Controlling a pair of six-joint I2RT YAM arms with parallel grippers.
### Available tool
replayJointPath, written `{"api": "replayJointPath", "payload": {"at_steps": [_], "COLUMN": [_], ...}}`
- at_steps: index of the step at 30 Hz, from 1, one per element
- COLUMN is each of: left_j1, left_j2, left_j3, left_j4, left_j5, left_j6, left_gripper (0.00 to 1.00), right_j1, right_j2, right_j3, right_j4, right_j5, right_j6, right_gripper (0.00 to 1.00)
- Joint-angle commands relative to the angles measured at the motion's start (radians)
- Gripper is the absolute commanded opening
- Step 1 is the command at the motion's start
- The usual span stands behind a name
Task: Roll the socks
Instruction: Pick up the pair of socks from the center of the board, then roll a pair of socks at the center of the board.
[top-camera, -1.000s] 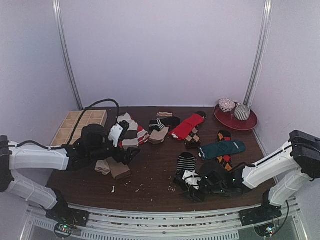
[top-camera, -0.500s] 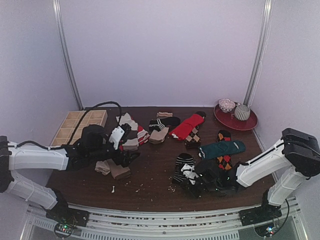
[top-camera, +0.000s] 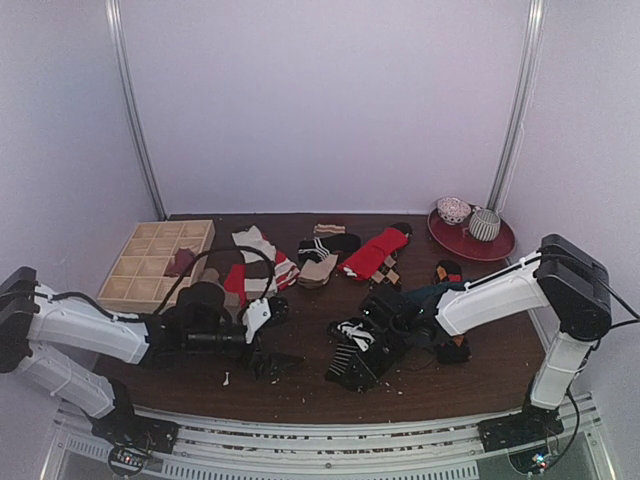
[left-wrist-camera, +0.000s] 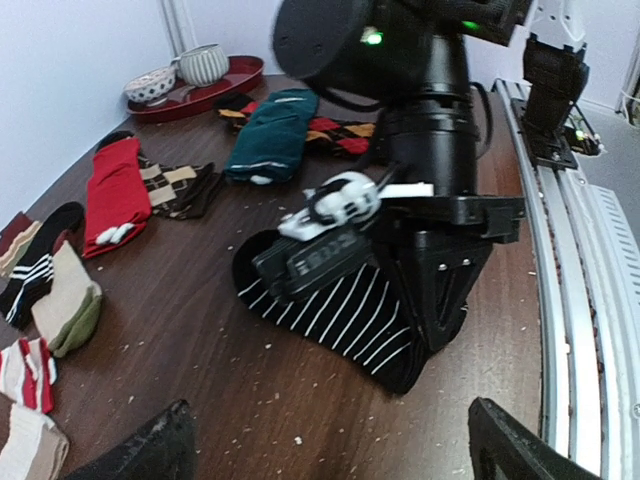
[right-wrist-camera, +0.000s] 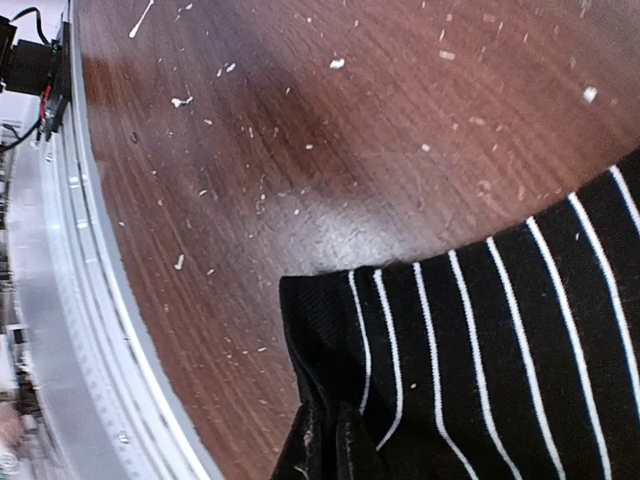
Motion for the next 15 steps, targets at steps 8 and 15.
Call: {"api": "replayJointPath", "payload": {"at_steps": [8, 15], "left_j1": [-0.123, -0.162], "left_j2": [0.244, 0.339], "left_j3": [0.088, 0.143], "left_j4": [0.235, 0.248], "left_j5": [0.118, 0.099], "left_j6": [0.094, 0.117], "left_gripper": [0.92, 0.92], "right_j1": [-0.063, -0.107], "right_j2": [0.092, 0.149], "right_j3": [0.045, 0.076], "right_j4": [-0.199, -0.267], "right_j5": [-0.284, -0.325], "right_j6": [0.029, -0.035], "right_gripper": [0.0, 0.0]}}
